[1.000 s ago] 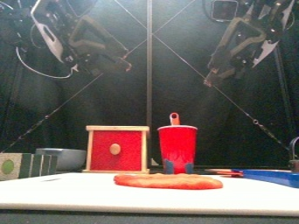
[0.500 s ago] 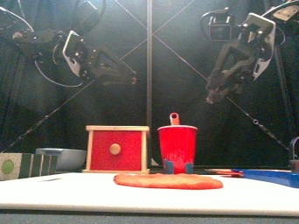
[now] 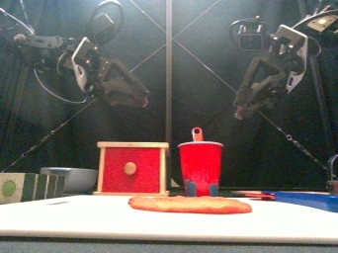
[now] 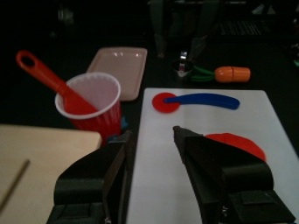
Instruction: Grab salmon sushi
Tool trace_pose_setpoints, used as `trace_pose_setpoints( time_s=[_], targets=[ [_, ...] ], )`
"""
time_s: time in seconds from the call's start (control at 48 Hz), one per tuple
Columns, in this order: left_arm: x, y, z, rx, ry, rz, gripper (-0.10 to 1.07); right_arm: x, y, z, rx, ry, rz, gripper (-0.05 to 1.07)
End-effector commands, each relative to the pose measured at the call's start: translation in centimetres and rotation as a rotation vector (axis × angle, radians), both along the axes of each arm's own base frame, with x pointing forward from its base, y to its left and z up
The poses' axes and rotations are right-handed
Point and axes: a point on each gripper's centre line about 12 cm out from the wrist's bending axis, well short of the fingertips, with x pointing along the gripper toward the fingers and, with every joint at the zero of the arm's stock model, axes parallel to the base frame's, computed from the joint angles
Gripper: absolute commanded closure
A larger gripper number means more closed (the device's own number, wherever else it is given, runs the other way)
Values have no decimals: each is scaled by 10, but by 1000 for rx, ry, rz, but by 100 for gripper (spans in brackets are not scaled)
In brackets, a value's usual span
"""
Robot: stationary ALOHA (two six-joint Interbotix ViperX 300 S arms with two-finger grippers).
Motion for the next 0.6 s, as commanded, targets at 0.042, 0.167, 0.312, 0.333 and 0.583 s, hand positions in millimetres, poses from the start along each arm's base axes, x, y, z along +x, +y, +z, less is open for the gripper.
trace_pose_setpoints(
  time_s=[0.042,0.167,0.312,0.333,0.583],
  targets=[
    [5,-3,5,-226,54,84,16,0,-1,7,5,-24,-1,17],
    [3,-8,-1,-370,134,103,16,1,-1,6,8,-20,-4,17],
    [4,-18,-7,-396,237,32,16,1,0,5,13,-15,-6,17],
    [5,-20,-8,-397,258,13,16,1,-1,4,12,-13,-8,17],
    [21,-31,-1,-367,546,-198,17,3,0,5,22,-18,-9,17]
  ],
)
